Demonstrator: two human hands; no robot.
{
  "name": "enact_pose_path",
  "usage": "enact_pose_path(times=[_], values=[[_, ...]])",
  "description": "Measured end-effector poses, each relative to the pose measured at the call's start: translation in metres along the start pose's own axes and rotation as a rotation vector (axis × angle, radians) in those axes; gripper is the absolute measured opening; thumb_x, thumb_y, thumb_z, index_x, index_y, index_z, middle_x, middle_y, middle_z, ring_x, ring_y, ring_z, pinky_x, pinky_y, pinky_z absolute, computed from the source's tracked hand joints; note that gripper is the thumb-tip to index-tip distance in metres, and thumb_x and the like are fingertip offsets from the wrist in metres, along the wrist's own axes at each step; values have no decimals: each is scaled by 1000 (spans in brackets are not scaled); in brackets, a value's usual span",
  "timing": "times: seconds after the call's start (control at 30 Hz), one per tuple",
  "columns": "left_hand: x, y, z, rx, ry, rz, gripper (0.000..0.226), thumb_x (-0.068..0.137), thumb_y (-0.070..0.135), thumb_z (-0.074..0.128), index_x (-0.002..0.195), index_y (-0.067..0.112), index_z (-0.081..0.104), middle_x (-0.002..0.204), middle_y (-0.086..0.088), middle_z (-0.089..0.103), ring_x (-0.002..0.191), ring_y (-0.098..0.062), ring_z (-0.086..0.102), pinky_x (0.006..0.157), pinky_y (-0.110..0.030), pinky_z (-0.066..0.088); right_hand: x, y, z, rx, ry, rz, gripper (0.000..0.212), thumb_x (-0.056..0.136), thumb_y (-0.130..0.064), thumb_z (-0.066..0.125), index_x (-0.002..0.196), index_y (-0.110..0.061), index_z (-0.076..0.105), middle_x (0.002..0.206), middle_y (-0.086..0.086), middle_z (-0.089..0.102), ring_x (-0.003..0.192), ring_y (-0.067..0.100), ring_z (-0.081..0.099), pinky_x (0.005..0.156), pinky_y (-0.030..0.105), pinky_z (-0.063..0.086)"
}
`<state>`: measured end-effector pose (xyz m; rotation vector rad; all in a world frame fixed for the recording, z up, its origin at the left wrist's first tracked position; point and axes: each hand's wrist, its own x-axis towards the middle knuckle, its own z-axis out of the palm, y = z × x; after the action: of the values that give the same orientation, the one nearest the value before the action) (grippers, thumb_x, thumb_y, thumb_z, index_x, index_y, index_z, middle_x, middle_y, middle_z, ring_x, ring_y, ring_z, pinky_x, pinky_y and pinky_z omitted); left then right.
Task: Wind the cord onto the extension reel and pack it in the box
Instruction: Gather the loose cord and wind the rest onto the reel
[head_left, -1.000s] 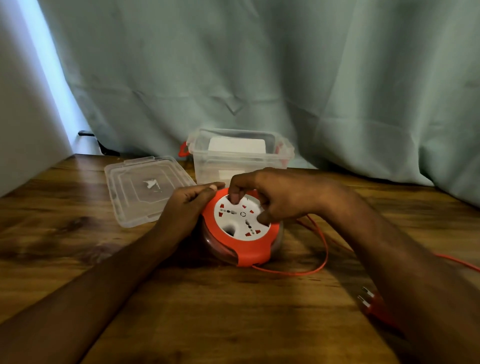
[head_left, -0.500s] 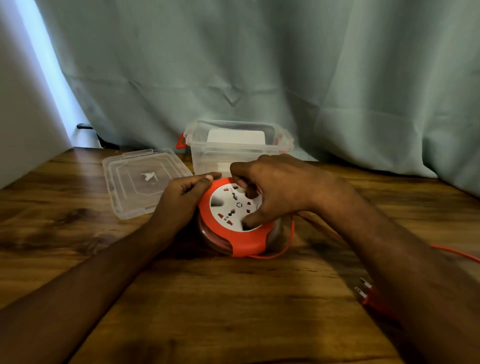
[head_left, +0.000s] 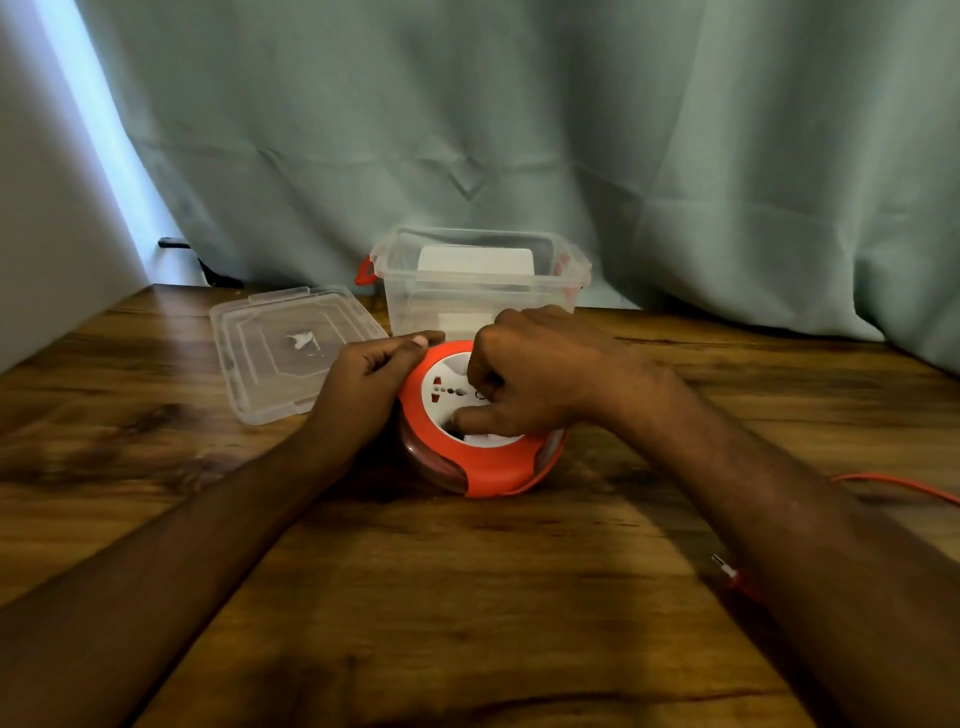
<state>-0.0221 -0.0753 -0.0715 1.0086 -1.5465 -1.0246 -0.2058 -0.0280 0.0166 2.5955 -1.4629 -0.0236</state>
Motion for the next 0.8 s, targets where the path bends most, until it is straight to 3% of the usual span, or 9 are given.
enact_pose_path(times=[0.07,0.13,0.17,0.23,0.3,0.4,0.5,0.6,0.8], values=[[0,0,-1,0,3,3,26,106,29,51,119,26,73,111,0,79,97,-16,77,86,-36,63,4,-2,5,93,-3,5,34,91,-61,64,73,-32,63,83,-11,67,72,8,60,58,17,40],[0,1,-2,-12,0,11,24,106,28,51,115,29,73,112,1,78,98,-16,77,87,-35,63,6,-3,6,143,1,13,40,93,-60,63,105,-25,77,101,-3,76,73,7,63,60,16,46],[-1,1,-1,-18,-2,14,24,106,27,51,113,30,73,112,1,78,98,-16,76,87,-34,62,5,-2,5,145,12,15,40,94,-59,63,108,-24,78,96,-5,75,69,5,63,59,17,45],[-1,2,-1,-23,-4,18,24,106,25,51,112,31,73,110,2,78,97,-16,76,86,-32,62,3,4,-1,136,42,0,26,94,-52,67,90,-28,76,79,-11,69,67,4,61,59,23,42],[-1,2,0,-22,-6,18,24,106,25,51,111,33,73,107,3,79,96,-16,77,83,-29,62,-2,14,-10,176,47,-20,12,87,-41,79,88,-33,70,83,-15,70,79,3,64,66,28,47],[-1,2,-1,-9,-13,15,24,107,25,50,112,31,73,101,2,80,92,-16,77,79,-27,63,-7,22,-16,240,-22,-27,52,74,-28,90,115,-42,63,108,-24,70,100,-2,62,84,34,54],[-1,3,-1,-1,-13,3,26,107,26,51,102,28,76,91,1,81,85,-17,78,75,-26,62,-8,21,-14,255,-28,-28,75,72,-25,91,133,-44,52,121,-24,66,91,-8,55,77,28,50],[-2,3,0,-5,-10,1,26,106,26,52,97,25,77,89,-3,81,83,-20,78,75,-27,63,-7,21,-11,265,-34,-15,82,73,-23,90,138,-44,46,132,-22,60,89,-4,54,71,23,48],[-2,3,1,-27,-17,-21,23,106,28,52,111,29,74,94,3,81,88,-16,78,78,-27,63,-12,24,-13,125,-29,29,81,71,-45,89,137,-45,42,133,-20,63,107,8,54,84,35,50]])
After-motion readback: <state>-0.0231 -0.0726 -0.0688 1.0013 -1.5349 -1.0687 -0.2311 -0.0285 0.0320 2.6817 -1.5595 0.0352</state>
